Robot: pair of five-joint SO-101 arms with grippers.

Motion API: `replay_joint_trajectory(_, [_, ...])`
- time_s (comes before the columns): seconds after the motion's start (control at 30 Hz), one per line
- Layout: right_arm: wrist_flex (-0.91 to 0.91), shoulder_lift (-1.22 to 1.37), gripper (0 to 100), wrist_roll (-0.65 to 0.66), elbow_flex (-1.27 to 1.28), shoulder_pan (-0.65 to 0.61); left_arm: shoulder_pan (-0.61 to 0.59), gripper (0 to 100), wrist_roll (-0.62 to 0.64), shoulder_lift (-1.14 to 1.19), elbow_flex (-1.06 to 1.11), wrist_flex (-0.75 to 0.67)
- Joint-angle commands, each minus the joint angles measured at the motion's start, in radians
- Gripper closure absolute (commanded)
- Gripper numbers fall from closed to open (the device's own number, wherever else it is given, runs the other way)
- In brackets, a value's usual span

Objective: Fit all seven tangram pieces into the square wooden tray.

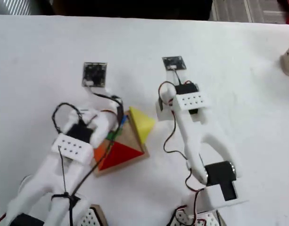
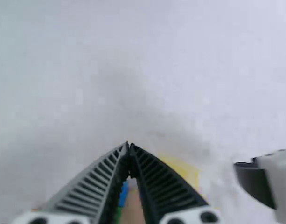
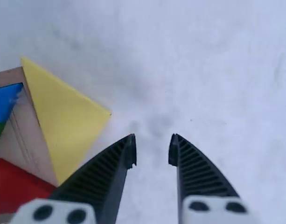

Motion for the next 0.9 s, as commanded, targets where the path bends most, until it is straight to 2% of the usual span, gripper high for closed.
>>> replay_joint_trajectory(0.0, [-0.012, 0.005, 87.6, -0.009, -0.058, 0.021, 0.154, 98, 0.126, 0.035, -0.028, -0.112])
replay_joint_trajectory(0.13, [-0.021, 0.01, 87.7, -0.009, -0.068, 0.073, 0.239, 98, 0.101, 0.182, -0.064, -0.178])
replay_joint_trajectory(0.23, [-0.064, 0.027, 93.0, -0.009, -0.066, 0.07, 0.236, 98, 0.078, 0.249, -0.084, -0.18])
replay_joint_trajectory(0.33, [-0.116, 0.073, 98.4, -0.005, -0.068, 0.051, 0.137, 98, 0.078, 0.232, -0.061, -0.149])
replay_joint_trajectory(0.47, [-0.183, 0.128, 98.0, -0.008, -0.069, 0.015, -0.107, 98, 0.066, 0.101, 0.005, -0.014])
replay_joint_trajectory(0.6, [-0.214, 0.17, 98.1, 0.0, -0.091, -0.021, -0.302, 98, -0.038, -0.061, 0.138, 0.097])
replay_joint_trajectory(0.73, [-0.209, 0.239, 98.1, 0.0, -0.152, -0.036, -0.337, 98, -0.144, -0.177, 0.285, 0.12])
replay_joint_trajectory(0.87, [-0.163, 0.326, 98.1, 0.002, -0.233, -0.065, -0.337, 98, -0.164, -0.219, 0.298, 0.241])
